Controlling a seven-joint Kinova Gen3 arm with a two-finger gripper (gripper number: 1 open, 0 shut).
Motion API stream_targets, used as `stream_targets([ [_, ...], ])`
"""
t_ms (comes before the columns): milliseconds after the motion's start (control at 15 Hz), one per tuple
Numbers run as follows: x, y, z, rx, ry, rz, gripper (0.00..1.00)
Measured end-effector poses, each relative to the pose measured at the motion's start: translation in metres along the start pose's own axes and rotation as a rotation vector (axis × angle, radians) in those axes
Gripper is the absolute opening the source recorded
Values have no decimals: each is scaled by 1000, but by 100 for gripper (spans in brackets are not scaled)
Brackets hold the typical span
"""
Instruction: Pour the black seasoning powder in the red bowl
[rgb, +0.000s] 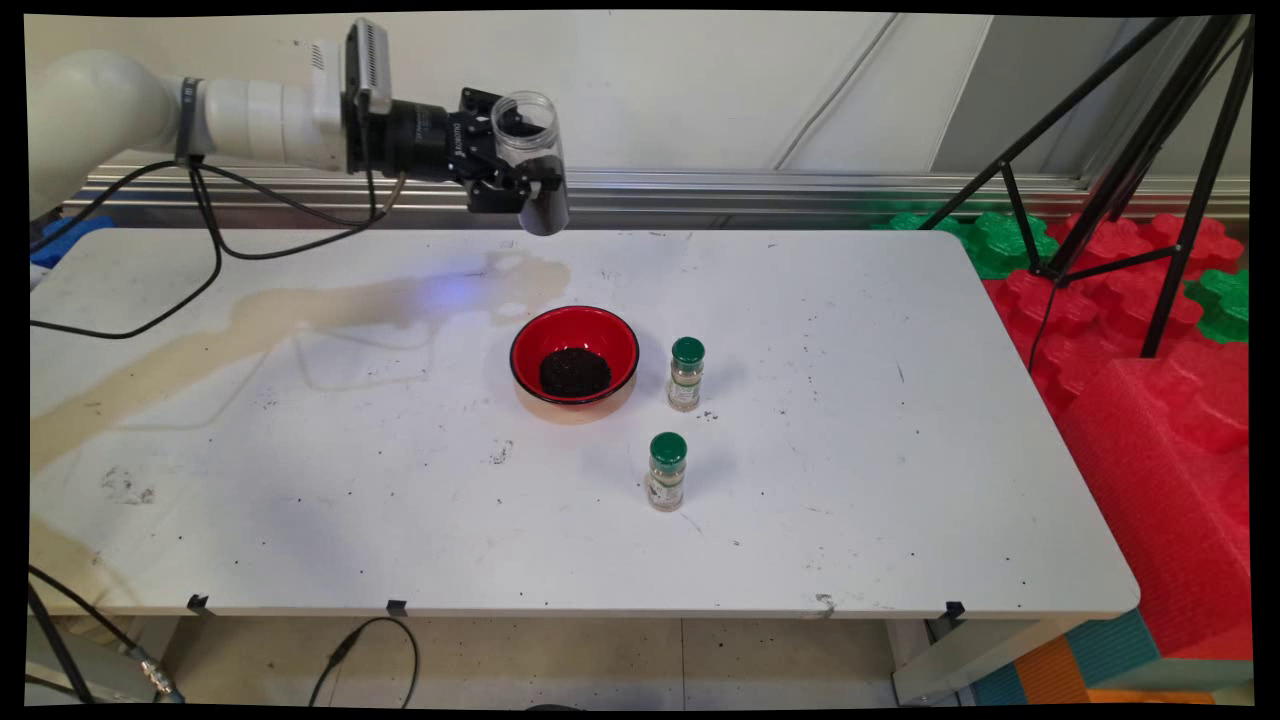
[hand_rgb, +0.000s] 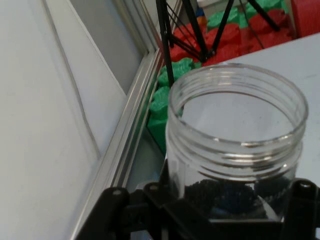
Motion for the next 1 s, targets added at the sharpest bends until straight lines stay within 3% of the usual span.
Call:
stream_targets([
  [1000,-18,27,44,5,-106,436,0],
])
